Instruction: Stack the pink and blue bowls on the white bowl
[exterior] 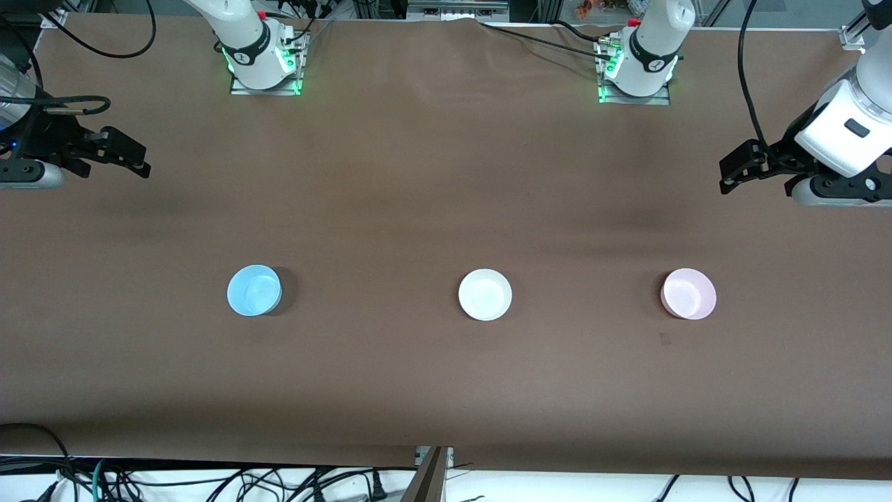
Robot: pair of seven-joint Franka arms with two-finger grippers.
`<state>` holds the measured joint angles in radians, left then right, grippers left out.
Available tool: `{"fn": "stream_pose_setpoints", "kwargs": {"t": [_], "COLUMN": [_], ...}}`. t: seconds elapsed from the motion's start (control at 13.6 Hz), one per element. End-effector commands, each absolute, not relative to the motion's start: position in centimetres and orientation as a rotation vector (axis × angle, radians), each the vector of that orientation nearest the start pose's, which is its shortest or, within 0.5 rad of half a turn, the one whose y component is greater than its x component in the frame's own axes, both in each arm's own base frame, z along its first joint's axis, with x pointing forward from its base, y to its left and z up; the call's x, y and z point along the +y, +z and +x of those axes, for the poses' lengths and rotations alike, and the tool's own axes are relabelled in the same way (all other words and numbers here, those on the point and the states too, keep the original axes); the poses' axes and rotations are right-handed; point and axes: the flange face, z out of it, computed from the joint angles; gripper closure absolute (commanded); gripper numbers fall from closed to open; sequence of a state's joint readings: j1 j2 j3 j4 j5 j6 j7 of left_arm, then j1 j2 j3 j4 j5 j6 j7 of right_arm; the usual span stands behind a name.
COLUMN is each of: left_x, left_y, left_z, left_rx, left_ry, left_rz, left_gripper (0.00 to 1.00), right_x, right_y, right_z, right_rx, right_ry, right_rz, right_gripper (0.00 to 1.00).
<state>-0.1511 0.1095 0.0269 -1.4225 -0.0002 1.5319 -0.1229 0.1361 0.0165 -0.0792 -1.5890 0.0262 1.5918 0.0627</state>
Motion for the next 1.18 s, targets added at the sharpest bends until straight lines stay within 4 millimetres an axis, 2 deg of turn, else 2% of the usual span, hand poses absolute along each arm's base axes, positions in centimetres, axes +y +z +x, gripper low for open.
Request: {"fn": "stream_pose_setpoints", "kwargs": {"t": [0.0, 0.29, 0.66, 0.74, 0.88, 0.96, 1.1], "left_x": [-7.3, -7.5, -6.9, -6.3, -5.6, -5.4, -3.9], "left_y": [63.4, 63.2, 60.4, 60.1, 59.0, 57.9, 55.5], "left_z": [58.2, 58.3, 59.6, 59.8, 60.8, 61.5, 63.0], "left_rx": [0.024, 0.023, 0.024, 0.007, -0.014, -0.02, -0.013], "left_ry": [0.014, 0.015, 0.084, 0.085, 0.078, 0.075, 0.08], "left_rz": [-3.178, -3.169, -3.163, -3.171, -3.175, -3.173, -3.172], "left_gripper": [0.0, 0.0, 0.0, 0.0, 0.0, 0.0, 0.0], "right_x": [3.3, 3.4, 3.5, 3.5, 3.4, 3.4, 3.4], "right_y": [61.4, 61.4, 61.4, 61.4, 61.4, 61.4, 61.4], "right_z": [55.9, 55.9, 55.9, 55.9, 55.9, 55.9, 55.9], "right_rx": [0.008, 0.006, 0.003, 0.003, 0.006, 0.006, 0.006], "right_ry": [0.017, 0.014, 0.012, 0.014, 0.014, 0.017, 0.012], "right_rz": [-3.114, -3.114, -3.114, -3.114, -3.114, -3.114, -3.114], "right_gripper": [0.0, 0.0, 0.0, 0.0, 0.0, 0.0, 0.0]}}
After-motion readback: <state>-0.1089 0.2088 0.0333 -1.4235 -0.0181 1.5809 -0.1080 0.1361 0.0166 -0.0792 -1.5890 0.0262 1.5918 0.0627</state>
